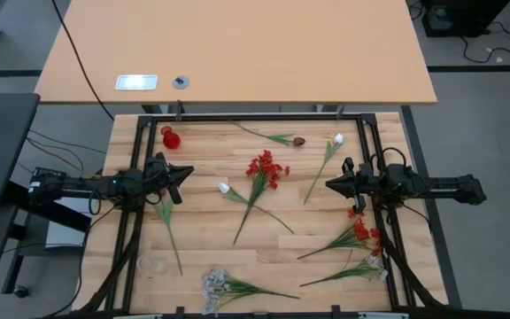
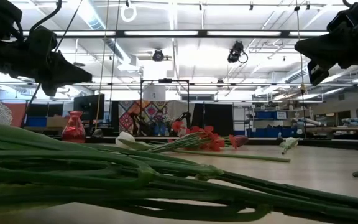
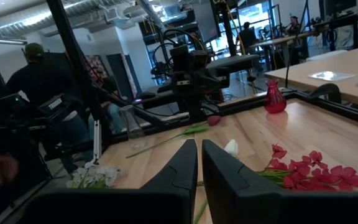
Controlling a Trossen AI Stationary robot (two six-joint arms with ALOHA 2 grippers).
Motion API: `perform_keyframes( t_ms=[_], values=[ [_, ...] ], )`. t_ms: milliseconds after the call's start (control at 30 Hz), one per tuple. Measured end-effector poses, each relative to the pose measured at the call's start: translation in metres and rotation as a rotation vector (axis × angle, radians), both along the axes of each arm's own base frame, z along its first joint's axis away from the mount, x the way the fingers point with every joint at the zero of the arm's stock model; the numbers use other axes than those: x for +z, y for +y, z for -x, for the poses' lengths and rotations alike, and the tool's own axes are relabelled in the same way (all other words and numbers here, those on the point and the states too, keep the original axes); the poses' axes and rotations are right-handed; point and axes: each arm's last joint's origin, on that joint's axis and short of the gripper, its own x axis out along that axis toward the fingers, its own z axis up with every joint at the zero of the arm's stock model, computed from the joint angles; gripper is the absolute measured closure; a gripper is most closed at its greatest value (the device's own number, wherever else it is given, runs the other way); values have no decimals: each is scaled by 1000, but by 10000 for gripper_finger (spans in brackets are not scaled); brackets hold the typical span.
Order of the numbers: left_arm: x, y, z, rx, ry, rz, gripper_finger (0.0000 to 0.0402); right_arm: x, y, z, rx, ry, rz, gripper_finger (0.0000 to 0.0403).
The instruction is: Sort flowers into vase by color
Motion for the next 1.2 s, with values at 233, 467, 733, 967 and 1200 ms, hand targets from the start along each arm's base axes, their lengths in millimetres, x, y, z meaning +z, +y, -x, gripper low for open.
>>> perform_keyframes(
  t_ms=[233,467,733,967,1200],
  values=[
    [0,0,0,1,-3,1,367,8,-1,1,-25,-85,-84,369],
    [9,0,0,3,-213,241,367,7,-14,5,-409,-259,-727,369],
    [13,1,0,44,-302,325,367,-6,-17,4,-544,-235,-891,369],
    [13,2,1,53,-333,374,367,-7,-18,2,-539,-243,-969,369],
    [24,-3,-2,-104,-261,458,367,0,-16,-6,-472,-170,-1044,366]
  ],
)
